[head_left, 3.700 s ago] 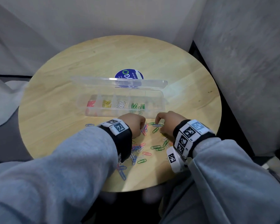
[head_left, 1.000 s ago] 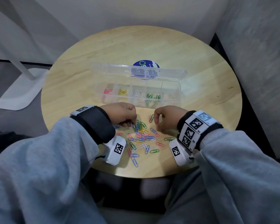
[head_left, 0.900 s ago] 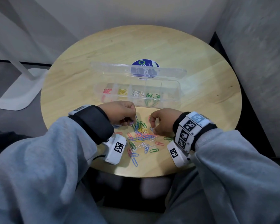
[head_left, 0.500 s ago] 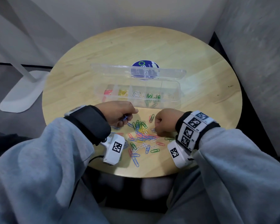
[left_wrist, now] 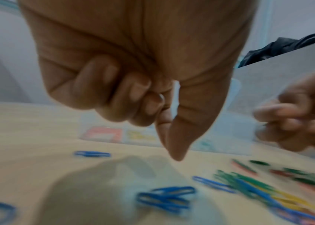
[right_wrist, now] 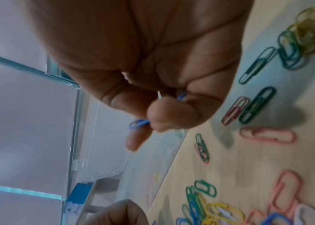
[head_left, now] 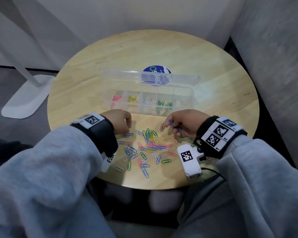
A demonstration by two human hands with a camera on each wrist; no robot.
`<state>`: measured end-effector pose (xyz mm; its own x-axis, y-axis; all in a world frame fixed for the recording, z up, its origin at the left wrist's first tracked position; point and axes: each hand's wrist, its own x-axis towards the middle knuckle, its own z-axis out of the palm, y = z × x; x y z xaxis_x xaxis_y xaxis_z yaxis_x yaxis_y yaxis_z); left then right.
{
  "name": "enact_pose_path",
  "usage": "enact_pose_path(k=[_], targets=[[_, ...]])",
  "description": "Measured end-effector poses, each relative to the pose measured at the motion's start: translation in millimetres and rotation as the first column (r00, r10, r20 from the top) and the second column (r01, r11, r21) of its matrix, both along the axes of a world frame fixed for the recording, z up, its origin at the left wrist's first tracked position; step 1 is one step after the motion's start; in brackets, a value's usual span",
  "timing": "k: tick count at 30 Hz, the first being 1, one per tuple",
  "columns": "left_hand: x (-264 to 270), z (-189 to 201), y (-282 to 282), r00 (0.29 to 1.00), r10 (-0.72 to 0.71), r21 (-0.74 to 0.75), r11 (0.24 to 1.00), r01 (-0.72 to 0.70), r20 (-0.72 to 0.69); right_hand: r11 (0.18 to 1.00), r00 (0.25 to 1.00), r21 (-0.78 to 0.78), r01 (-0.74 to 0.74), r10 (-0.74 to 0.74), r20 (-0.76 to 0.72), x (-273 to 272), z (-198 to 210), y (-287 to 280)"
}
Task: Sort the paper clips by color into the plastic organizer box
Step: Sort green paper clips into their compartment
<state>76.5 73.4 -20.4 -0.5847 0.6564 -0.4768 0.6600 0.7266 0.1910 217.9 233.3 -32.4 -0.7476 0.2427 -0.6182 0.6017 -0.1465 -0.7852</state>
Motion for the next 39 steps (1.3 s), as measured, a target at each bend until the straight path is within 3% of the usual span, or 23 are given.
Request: enact_pose_path(k=[4,8,11,13,25,27,30,32,34,36,39], targets=[[-19,-2,-13,0.994,0.106,-0.053,0.993,-0.108,-0.029,0.995,1.0,-0.102,-0.007,0.005,-0.027,1,-2,0],[-15,-11,-13,0.999,0.049,-0.095,0.994,-0.051,-0.022,0.956,0.971,0.175,-0.233,0.22,0.092,-2,-5,-5],[-9,-17,-10,1.0,0.001,-0.106,0.994,-0.002,-0.015,0.725,0.859,0.46,-0.512,0.442,0.26,1,-2,-15],[-6,-19,-8,1.0,-0.008,-0.084,0.996,0.006,-0.018,0.593,0.8,0.541,-0.596,0.498,0.335,3,1,-22],[1,-17,0,0.996,-0.053,-0.133,0.99,0.043,-0.072,0.266,0.72,0.698,-0.665,0.475,0.506,-6,-11,-42],[2,-18,0,0.995,-0.059,-0.115,0.992,0.049,-0.084,0.283,0.719,0.685,-0.672,0.474,0.509,-8,-13,-38],[0,-19,-4,0.997,-0.031,-0.055,0.998,0.028,-0.064,0.401,0.749,0.646,-0.65,0.484,0.453,-7,-10,-29],[-5,-18,-8,1.0,0.02,-0.006,1.0,-0.02,-0.002,0.579,0.826,0.592,-0.56,0.443,0.348,-7,-8,-19],[-10,-12,-10,0.985,0.094,0.047,0.994,-0.101,0.146,0.787,0.917,0.471,-0.399,0.339,0.21,-6,-3,-10],[-11,-5,-7,0.896,0.192,0.119,0.959,-0.258,0.401,0.937,0.977,0.276,-0.215,0.205,0.065,-5,3,-5],[-9,9,0,0.67,0.283,0.185,0.823,-0.537,0.687,1.0,0.997,0.016,-0.009,0.011,-0.072,-4,14,-3]])
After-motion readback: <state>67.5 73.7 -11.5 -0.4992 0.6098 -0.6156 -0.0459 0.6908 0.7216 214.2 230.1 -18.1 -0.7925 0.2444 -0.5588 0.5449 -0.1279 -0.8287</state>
